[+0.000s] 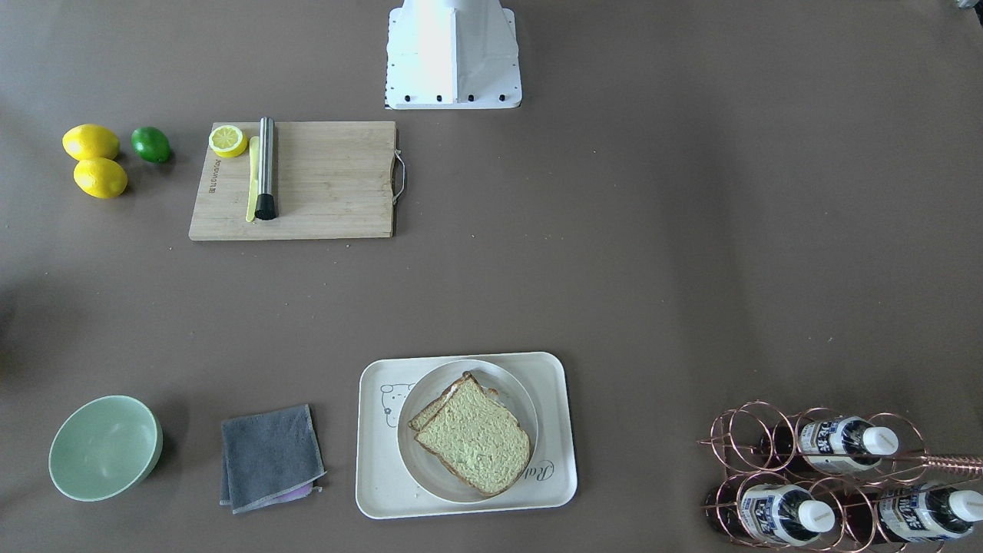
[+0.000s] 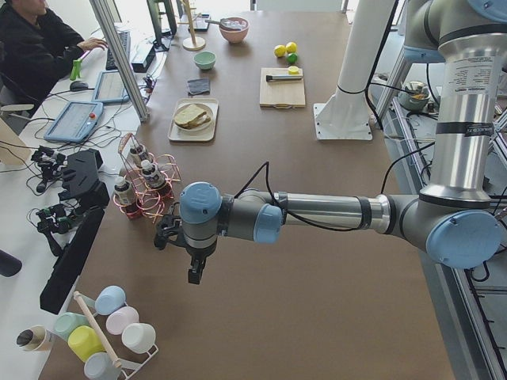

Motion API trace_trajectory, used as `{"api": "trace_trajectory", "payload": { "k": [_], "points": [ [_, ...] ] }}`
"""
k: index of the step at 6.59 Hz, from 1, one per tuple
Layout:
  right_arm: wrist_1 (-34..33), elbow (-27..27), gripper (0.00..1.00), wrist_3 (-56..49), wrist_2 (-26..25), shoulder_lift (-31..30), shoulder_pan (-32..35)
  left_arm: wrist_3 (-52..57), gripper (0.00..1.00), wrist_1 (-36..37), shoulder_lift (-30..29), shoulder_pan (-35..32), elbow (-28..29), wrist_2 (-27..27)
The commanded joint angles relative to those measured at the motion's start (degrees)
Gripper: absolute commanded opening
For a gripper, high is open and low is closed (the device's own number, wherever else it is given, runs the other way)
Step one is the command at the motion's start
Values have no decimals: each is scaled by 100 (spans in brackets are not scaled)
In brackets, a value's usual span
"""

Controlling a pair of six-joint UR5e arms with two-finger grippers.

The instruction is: Make sandwich and place on tray

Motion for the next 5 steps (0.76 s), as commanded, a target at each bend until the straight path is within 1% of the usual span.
{"api": "trace_trajectory", "payload": {
  "k": [1,5],
  "points": [
    [0,1,100,-2,0,-7,0,0,98,-3,18,0,-25,-3],
    [0,10,100,7,0,-60,0,0,98,-3,-17,0,-34,-3]
  ]
}}
